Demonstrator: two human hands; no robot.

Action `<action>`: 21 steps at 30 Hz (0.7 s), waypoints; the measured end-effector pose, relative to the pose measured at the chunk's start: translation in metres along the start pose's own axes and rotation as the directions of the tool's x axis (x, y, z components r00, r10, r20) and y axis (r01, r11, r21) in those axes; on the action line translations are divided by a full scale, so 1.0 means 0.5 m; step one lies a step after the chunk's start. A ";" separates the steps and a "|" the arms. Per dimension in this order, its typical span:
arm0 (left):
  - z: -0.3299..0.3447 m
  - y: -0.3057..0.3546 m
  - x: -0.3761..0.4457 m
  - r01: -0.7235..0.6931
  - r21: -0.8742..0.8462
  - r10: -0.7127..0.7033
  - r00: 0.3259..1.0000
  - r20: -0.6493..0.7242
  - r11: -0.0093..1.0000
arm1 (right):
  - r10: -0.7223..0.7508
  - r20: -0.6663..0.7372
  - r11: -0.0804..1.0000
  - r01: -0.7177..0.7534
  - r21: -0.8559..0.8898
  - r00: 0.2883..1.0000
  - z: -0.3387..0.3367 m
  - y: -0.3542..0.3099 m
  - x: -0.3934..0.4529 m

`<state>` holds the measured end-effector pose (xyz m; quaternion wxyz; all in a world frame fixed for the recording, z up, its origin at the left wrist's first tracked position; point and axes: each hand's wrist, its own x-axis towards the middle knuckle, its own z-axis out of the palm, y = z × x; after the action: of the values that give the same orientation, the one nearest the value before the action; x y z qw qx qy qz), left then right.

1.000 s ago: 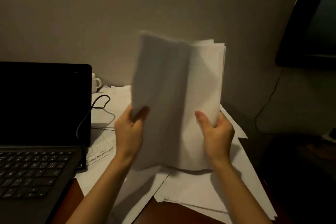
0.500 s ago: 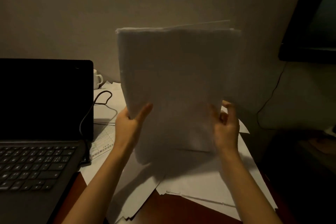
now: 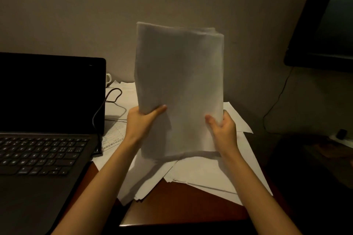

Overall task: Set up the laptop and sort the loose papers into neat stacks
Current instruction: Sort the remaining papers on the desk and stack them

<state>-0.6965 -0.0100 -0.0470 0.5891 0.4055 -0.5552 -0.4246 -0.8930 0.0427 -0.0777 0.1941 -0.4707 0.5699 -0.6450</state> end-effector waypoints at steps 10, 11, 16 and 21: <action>-0.022 -0.023 -0.040 0.077 0.057 -0.084 0.986 0.142 0.995 | 0.143 0.078 0.986 -0.149 0.076 0.987 0.001 -0.014 -0.025; -0.019 -0.024 -0.041 0.082 0.073 -0.091 0.989 0.118 0.994 | 0.119 0.062 0.992 -0.120 0.027 0.991 0.008 -0.014 -0.026; -0.046 -0.018 -0.055 0.063 0.092 -0.060 0.998 -0.033 0.994 | -0.016 0.087 0.992 0.027 -0.122 0.996 0.017 -0.053 -0.024; -0.124 0.011 -0.093 0.020 -0.190 -0.066 0.969 -0.237 0.982 | 0.115 0.335 0.982 -0.158 0.104 0.935 0.055 -0.111 -0.031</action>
<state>-0.6354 0.0361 -0.0596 0.6784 0.4094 -0.4279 -0.4348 -0.8470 0.0552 -0.0351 0.3606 -0.5170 0.5180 -0.5782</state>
